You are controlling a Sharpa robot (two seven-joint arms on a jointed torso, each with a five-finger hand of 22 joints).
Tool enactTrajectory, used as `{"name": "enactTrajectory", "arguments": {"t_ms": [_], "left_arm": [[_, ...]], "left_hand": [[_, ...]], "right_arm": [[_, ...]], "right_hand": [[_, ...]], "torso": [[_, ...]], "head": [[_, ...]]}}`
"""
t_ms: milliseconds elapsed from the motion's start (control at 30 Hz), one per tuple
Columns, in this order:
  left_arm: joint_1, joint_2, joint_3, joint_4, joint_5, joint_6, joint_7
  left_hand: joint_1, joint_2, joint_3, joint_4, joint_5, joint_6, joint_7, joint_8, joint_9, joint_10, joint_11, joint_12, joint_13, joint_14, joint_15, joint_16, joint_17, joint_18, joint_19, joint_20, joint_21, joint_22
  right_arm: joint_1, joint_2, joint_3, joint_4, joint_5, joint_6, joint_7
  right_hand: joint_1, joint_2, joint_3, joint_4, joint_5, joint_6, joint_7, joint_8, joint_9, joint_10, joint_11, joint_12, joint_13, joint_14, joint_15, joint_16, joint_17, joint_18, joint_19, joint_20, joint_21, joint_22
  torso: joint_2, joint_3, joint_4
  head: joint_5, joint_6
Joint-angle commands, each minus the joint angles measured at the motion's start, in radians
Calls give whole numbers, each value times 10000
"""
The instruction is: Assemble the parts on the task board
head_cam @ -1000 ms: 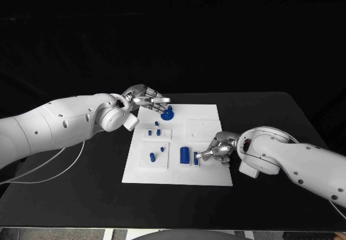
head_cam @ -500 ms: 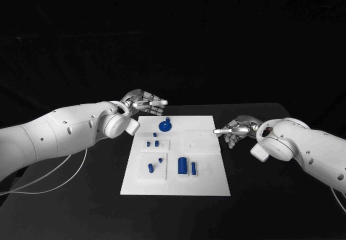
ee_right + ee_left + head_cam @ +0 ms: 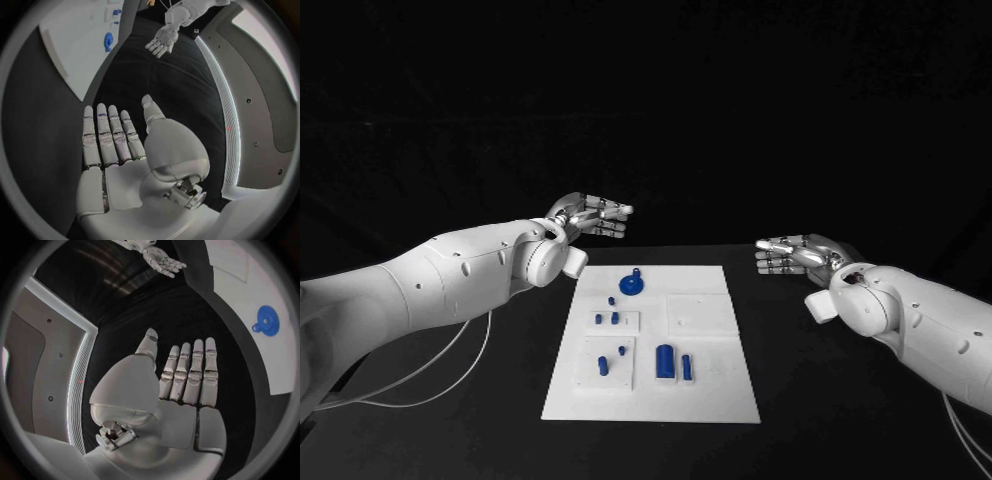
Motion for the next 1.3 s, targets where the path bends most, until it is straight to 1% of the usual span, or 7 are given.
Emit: {"name": "enactTrajectory", "arguments": {"t_ms": [33, 233, 267, 433, 467, 500, 1300], "left_arm": [[-47, 120, 13, -217, 906, -35, 484], [-111, 185, 15, -326, 1043, 68, 576], [-86, 150, 5, -310, 550, -5, 221], [-231, 69, 72, 36, 613, -349, 357], [-283, 40, 97, 161, 635, -473, 406], [-377, -13, 140, 386, 677, -697, 495], [-2570, -1247, 1164, 5637, 1635, -5921, 2566]], "left_hand": [[-30, 86, 8, -85, 36, -19, -30, -22, -5, -37, -7, -4, 3, -42, -36, -39, 0, 85, 3, 98, -23, -12], [-31, 161, 3, -110, 36, 120, -54, -16, -3, 152, -44, 0, 5, 49, -95, -35, 3, 118, -22, 131, -30, -13], [-3946, -278, 976, 67, -726, -9831, -1183, -726, -625, -3081, -1147, -587, -586, -3170, -1375, -648, -639, -697, -3010, -1323, -943, -784], [-5394, -278, 976, 67, -726, -9831, -1183, -726, -625, -10451, -1147, -587, -586, -10664, -1375, -648, -639, -697, -10038, -1323, -943, -784], [-5675, -278, 976, 67, -726, -9831, -1183, -726, -625, -10451, -1147, -587, -586, -10664, -1375, -648, -639, -697, -10038, -1323, -943, -784], [-13039, -278, 976, 67, -726, -9831, -1183, -726, -625, -10451, -1147, -587, -586, -10664, -1375, -648, -639, -697, -10038, -1323, -943, -784], [-13039, -278, 976, 67, -726, -9831, -1183, -726, -625, -10451, -1147, -587, -586, -10664, -1375, -648, -639, -697, -10038, -1323, -943, -784]], "right_arm": [[-71, 78, 28, -75, 809, -232, 1401], [-112, 47, 53, 14, 704, -275, 1541], [-92, 61, 44, -36, 462, -160, 873], [-90, -41, -74, 296, 677, -506, 1017], [-90, -78, -116, 416, 754, -631, 1069], [-89, -144, -193, 632, 894, -857, 1164], [-61, -1997, -2343, 6667, 4802, -7153, 3793]], "right_hand": [[-72, -16, 77, 3, -15, -106, 8, -48, -13, -33, 38, -21, -5, -8, 10, -33, -13, 269, -80, 193, 82, -258], [-111, -25, 8, 93, -17, -2, 146, -46, -10, 2, 113, -21, -5, 96, 49, -38, -14, 149, -295, 85, 119, -281], [-3649, -1026, 766, 1311, -1868, -8601, -1007, -606, -572, -9912, -1236, -604, -581, -9906, -1353, -649, -611, -1593, -8246, -2377, -861, -943], [-5052, -1026, 766, 1311, -1868, -8601, -1007, -606, -572, -9912, -1236, -604, -581, -9906, -1353, -649, -611, -1593, -8246, -2377, -861, -943], [-12055, -1026, 766, 1311, -1868, -8601, -1007, -606, -572, -9912, -1236, -604, -581, -9906, -1353, -649, -611, -1593, -8246, -2377, -861, -943], [-12055, -1026, 766, 1311, -1868, -8601, -1007, -606, -572, -9912, -1236, -604, -581, -9906, -1353, -649, -611, -1593, -8246, -2377, -861, -943], [-12055, -1026, 766, 1311, -1868, -8601, -1007, -606, -572, -9912, -1236, -604, -581, -9906, -1353, -649, -611, -1593, -8246, -2377, -861, -943]], "torso": [[-140, 40, -6], [-124, 96, -1], [-115, 49, -3], [-125, 11, 157], [-128, -3, 214], [-135, -27, 318], [-190, -238, 1207]], "head": [[44, 102], [93, 155], [60, 119], [-113, 158], [-176, 172], [-288, 197], [-1257, 413]]}}
